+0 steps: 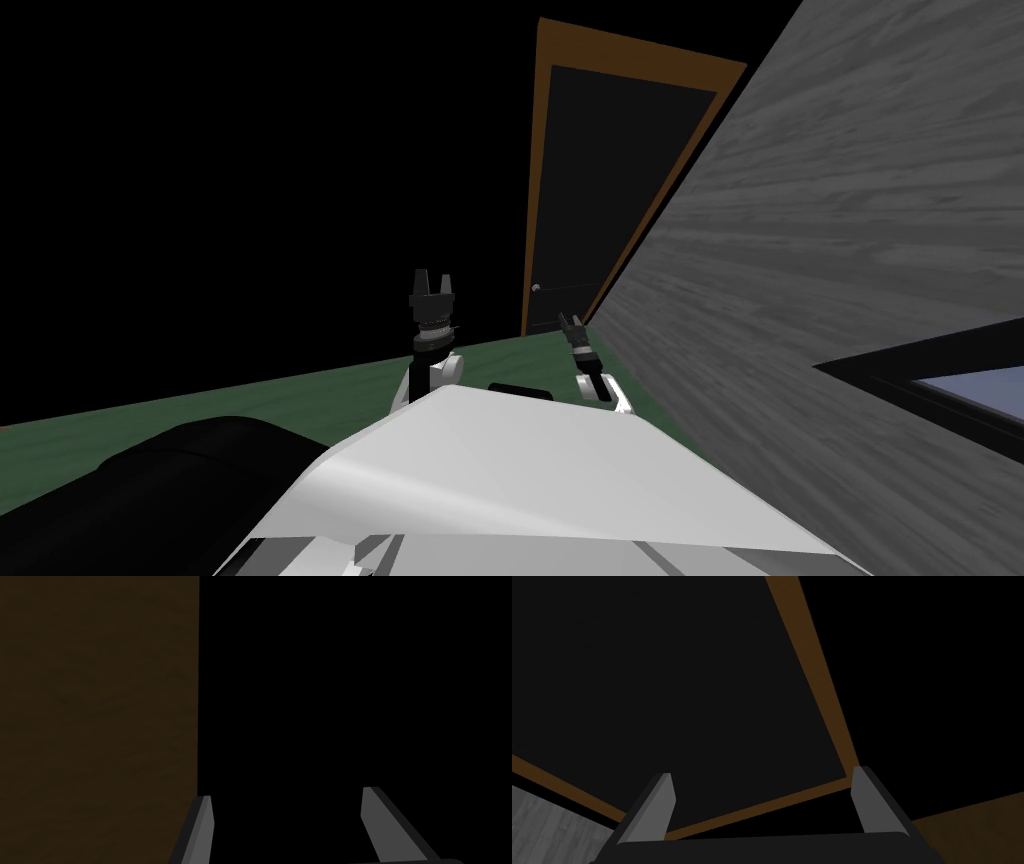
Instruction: Pull the door open
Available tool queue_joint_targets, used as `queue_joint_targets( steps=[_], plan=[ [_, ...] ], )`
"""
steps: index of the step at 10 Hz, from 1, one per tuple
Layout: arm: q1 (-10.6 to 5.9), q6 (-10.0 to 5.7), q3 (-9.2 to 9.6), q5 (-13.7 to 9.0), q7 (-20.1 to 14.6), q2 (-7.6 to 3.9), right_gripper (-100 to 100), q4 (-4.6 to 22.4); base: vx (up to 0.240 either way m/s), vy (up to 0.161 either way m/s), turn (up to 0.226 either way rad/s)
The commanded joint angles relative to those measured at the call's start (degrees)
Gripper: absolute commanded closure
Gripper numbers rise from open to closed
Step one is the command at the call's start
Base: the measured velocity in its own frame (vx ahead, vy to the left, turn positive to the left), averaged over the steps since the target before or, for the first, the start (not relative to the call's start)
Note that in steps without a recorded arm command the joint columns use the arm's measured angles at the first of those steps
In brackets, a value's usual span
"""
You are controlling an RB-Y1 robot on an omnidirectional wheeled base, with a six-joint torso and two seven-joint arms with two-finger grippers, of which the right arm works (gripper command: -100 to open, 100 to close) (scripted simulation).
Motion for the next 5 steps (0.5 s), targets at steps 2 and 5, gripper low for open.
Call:
queue_joint_targets(
  steps=[2, 5],
  plan=[
    [-0.91, -0.66, -0.22, 0.8, 2.2, 0.3, -100, 2.8, 0.082, 0.006, -0.007],
    [-2.56, -1.68, -0.77, 2.2, 5.4, 0.42, -100, 7.6, 0.077, 0.008, -0.009]
  ],
)
